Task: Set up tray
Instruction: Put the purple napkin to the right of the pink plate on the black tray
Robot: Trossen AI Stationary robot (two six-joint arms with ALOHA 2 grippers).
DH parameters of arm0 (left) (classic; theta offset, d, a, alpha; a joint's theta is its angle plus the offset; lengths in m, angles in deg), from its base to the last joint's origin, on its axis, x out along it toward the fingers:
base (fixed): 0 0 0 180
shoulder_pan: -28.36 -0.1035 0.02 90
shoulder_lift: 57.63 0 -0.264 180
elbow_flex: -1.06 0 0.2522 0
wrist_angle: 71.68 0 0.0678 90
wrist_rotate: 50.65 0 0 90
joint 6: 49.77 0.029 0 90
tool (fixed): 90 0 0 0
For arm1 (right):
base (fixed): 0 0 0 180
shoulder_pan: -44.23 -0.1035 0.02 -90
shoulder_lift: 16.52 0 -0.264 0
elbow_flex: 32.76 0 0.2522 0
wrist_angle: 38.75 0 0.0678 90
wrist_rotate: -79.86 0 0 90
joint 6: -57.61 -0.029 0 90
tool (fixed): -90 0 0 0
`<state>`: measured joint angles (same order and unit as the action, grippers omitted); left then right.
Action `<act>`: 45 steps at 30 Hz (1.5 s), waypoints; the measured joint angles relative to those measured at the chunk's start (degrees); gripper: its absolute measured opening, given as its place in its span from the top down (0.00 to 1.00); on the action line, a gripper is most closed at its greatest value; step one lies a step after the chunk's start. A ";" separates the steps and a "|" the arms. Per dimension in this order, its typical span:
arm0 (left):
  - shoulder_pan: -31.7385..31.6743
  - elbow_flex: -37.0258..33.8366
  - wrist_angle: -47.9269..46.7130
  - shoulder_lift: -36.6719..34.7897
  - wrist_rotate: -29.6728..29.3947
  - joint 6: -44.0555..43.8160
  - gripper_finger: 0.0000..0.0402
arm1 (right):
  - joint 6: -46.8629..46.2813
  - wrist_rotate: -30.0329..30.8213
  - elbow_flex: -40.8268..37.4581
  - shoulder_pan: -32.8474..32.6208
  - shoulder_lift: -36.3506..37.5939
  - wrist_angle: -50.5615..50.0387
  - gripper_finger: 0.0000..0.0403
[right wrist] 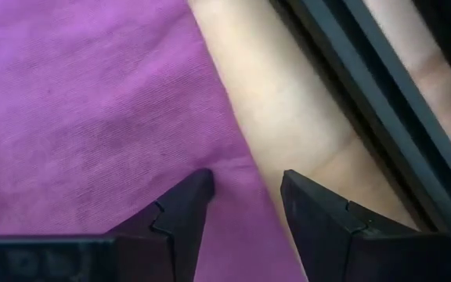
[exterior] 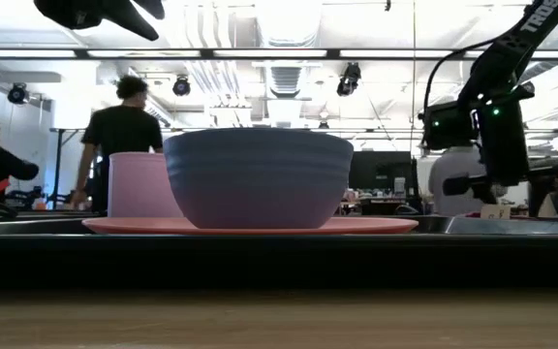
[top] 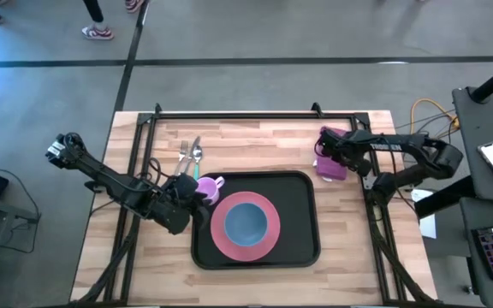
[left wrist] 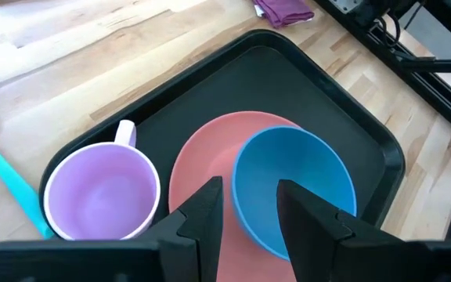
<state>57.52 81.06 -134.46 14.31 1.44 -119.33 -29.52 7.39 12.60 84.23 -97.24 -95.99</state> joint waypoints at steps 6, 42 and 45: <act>-0.02 0.00 -0.13 0.00 0.02 -0.02 0.75 | 4.98 2.51 -0.33 0.38 0.00 9.51 0.63; -0.63 0.00 -0.28 0.00 0.26 -1.11 0.75 | 32.76 -5.74 -1.07 -0.43 11.79 27.95 0.98; -0.63 0.00 -0.28 0.00 0.26 -1.09 0.75 | 32.21 -5.34 -1.06 -1.38 15.03 27.81 0.98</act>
<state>56.89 81.06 -134.74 14.31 1.70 -120.42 2.69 2.05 11.55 82.85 -82.21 -68.18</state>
